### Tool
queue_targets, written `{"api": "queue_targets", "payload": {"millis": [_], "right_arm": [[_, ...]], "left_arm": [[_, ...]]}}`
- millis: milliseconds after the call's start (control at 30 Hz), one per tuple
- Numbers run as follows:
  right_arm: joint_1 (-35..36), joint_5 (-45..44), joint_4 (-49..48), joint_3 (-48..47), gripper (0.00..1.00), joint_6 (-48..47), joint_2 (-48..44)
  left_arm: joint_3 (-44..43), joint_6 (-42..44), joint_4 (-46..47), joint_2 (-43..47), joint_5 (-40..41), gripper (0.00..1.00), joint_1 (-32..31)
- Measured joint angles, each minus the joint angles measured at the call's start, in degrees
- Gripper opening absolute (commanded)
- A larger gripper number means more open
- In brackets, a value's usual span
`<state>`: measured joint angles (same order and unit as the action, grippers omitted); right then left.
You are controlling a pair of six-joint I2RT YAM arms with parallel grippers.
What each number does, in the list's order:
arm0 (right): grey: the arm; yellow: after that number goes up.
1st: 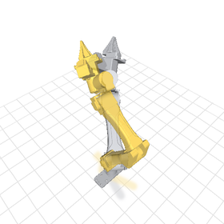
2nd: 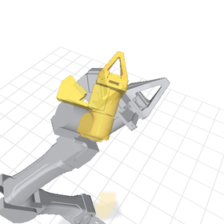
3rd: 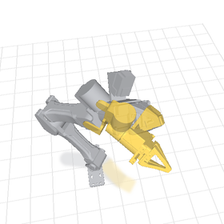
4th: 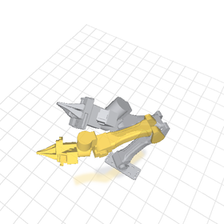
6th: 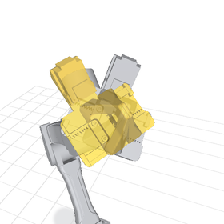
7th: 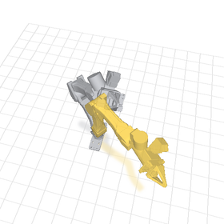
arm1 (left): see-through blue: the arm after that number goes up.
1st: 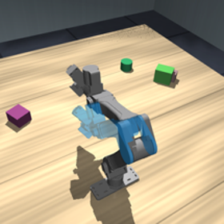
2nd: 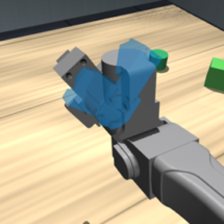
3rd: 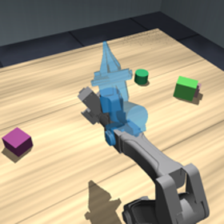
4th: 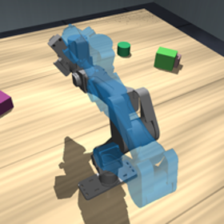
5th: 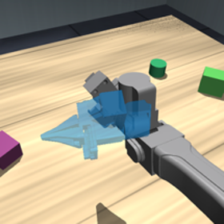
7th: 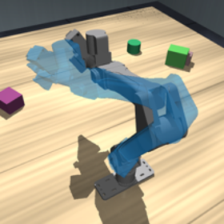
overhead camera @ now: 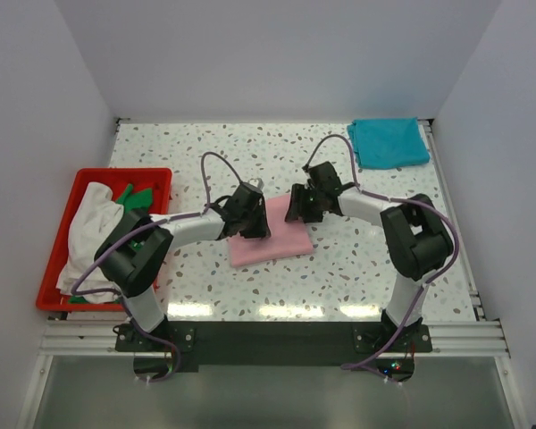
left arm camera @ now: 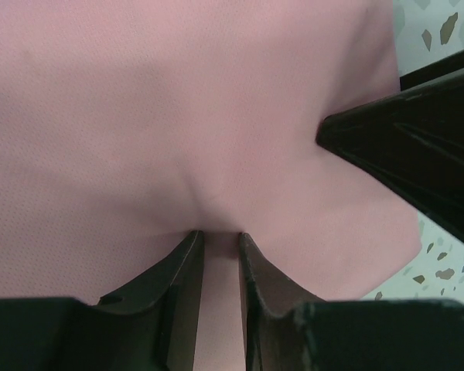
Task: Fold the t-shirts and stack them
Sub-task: Neatly place the folded tshirt to the corner
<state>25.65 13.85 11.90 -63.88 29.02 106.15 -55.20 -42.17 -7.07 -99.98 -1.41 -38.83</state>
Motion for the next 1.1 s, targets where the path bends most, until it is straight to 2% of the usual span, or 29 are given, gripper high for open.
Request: {"api": "queue_targets", "payload": {"millis": [133, 167, 300, 367, 533, 733, 1100], "right_arm": [[1.99, -2.73, 0.15, 0.52, 0.36, 1.11, 0.0], [2.1, -3.34, 0.35, 0.5, 0.28, 1.22, 0.0], [2.16, -6.12, 2.64, -0.04, 0.06, 0.74, 0.02], [2.16, -7.98, 4.66, -1.22, 0.0, -0.09, 0.02], [2.21, -13.46, 10.86, -7.17, 0.0, -4.24, 2.05], [1.11, -21.31, 16.13, -12.7, 0.0, -9.86, 3.91], [-9.33, -32.94, 23.06, -37.22, 0.0, -22.69, 16.9]], "left_arm": [[-0.35, 0.0, -0.11, -0.2, -0.02, 0.29, 0.02], [-0.55, -0.02, -0.13, -0.28, -0.02, 0.29, 0.02], [-2.56, 0.04, -1.73, -0.33, 0.28, 0.29, 0.0], [-5.29, 0.39, -4.04, -0.31, 1.6, 0.3, 0.02], [-11.91, 2.38, -7.85, 2.56, 4.02, 0.3, 0.7], [-13.07, 4.2, -10.47, 11.87, 4.44, 0.31, 3.61], [-11.41, 7.06, -14.58, 16.26, 2.47, 0.3, 8.15]]}}
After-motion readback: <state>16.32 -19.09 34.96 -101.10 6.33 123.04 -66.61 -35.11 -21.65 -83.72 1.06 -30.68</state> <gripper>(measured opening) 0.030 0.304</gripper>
